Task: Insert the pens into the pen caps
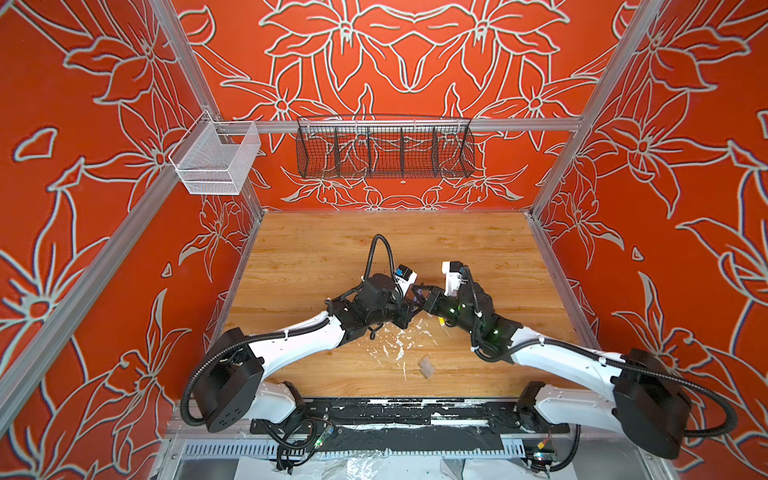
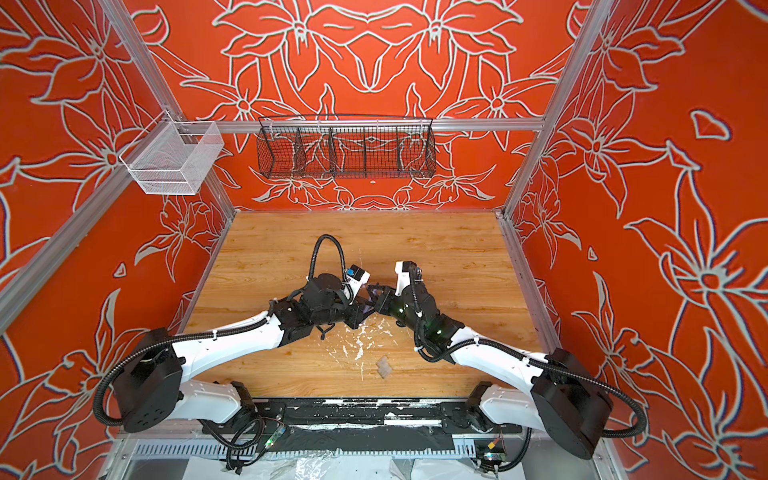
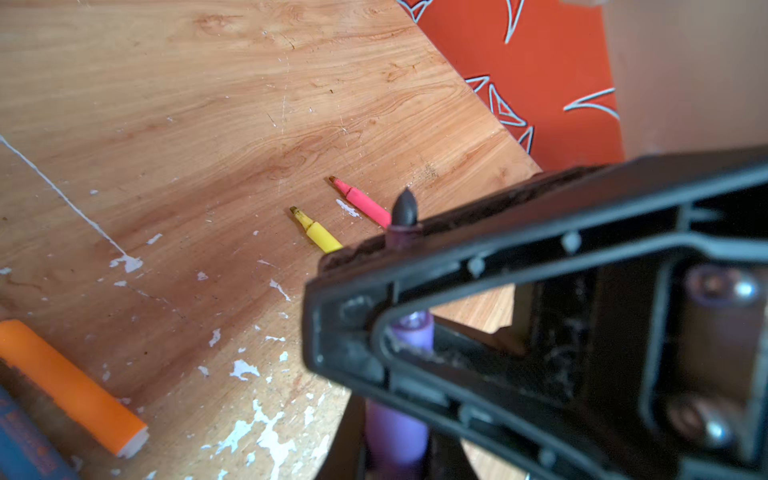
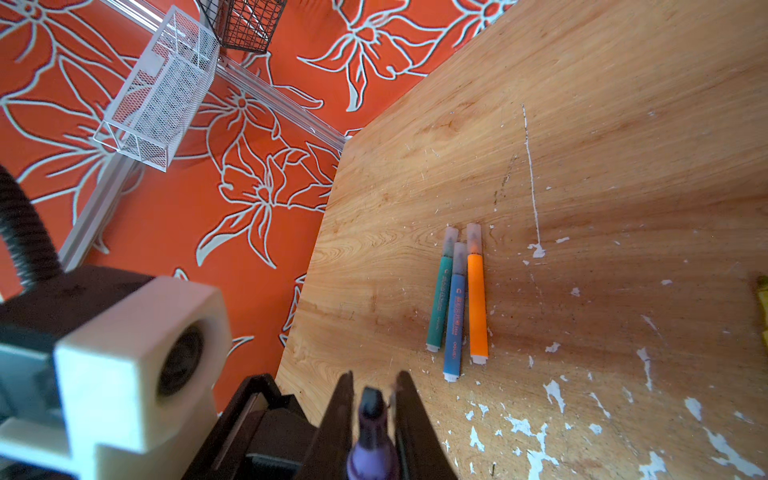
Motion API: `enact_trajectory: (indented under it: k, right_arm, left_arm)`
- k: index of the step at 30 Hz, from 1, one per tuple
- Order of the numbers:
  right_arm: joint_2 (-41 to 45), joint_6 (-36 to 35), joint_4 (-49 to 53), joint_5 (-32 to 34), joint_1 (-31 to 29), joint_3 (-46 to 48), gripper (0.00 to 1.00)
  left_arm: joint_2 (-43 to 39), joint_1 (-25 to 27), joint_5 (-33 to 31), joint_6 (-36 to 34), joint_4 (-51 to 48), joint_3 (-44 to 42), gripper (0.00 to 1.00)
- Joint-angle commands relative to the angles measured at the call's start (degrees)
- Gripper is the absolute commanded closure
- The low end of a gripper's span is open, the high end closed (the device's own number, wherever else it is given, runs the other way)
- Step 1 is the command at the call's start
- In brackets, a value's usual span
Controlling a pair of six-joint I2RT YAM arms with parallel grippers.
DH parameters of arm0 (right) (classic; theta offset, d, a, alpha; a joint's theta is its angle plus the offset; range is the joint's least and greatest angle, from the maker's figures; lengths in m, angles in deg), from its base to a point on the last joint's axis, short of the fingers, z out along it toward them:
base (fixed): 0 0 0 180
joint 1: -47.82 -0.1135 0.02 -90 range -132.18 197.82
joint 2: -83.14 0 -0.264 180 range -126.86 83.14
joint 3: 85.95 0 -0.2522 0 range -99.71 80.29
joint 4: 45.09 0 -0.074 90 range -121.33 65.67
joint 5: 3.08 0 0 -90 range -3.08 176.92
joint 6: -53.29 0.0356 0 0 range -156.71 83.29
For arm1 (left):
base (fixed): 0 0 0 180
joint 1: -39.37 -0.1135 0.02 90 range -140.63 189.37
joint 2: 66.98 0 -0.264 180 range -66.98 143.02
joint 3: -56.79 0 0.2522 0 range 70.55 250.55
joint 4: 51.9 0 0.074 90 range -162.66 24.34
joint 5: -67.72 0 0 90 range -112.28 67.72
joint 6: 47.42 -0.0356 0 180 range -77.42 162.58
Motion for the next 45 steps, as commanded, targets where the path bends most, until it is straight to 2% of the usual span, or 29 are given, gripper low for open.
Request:
enact_trajectory:
  k: [1, 2, 3, 6, 8, 10, 14, 18, 21, 24, 32, 45]
  right_arm:
    - [0.0, 2.2, -2.5, 0.9, -0.8, 0.9, 0.96]
    - [0.1, 2.1, -2.3, 1.0, -0.9, 0.9, 0.95]
    - [0.2, 2.0, -2.1, 0.9, -0.9, 0.9, 0.89]
    - [1.7, 0.9, 0.9, 0.4, -0.8, 0.3, 0.61]
    - [3.8, 0.3, 5.2, -0.4, -0.9, -0.3, 0.53]
    - [7.1, -1.1, 11.1, -0.7, -1.2, -1.4, 0.5]
    - [13.1, -5.3, 28.2, 4.7, -5.3, -3.7, 0.5]
    - [16.2, -6.0, 37.6, 7.4, -9.2, -2.3, 0.5]
    - [17.1, -5.5, 43.6, 10.6, -12.3, -0.8, 0.5]
    - [17.0, -4.7, 48.2, 13.3, -14.4, 0.2, 0.51]
    - [14.4, -1.8, 49.0, 13.7, -17.7, 2.8, 0.52]
    - [6.7, 0.2, 47.9, 13.7, -19.5, 3.7, 0.56]
  left_arm:
    - [-0.9, 0.2, 0.8, -0.4, 1.6, 0.1, 1.0]
    - [-0.9, 0.2, 0.5, 0.1, 1.4, 0.1, 1.0]
    - [-0.9, 0.2, 0.2, 0.5, 1.2, 0.3, 1.0]
    - [-1.4, -0.5, 0.8, 1.3, 1.2, 0.1, 1.0]
    - [-2.4, -1.3, 0.9, 2.0, 1.2, -0.5, 1.0]
    - [-3.9, -2.8, 1.2, 3.4, 2.3, -2.1, 1.0]
    - [-5.9, -7.7, 4.2, 8.8, 8.4, -7.3, 1.0]
    - [-5.8, -13.8, 7.0, 13.0, 11.4, -10.1, 1.0]
    - [-6.3, -16.1, 7.4, 13.5, 11.6, -10.9, 1.0]
    - [-7.8, -16.3, 7.1, 11.2, 10.8, -11.0, 1.0]
    - [-12.3, -16.3, 5.4, 10.0, 10.9, -12.5, 1.0]
    - [-12.5, -16.3, 4.8, 9.5, 10.8, -12.5, 1.0]
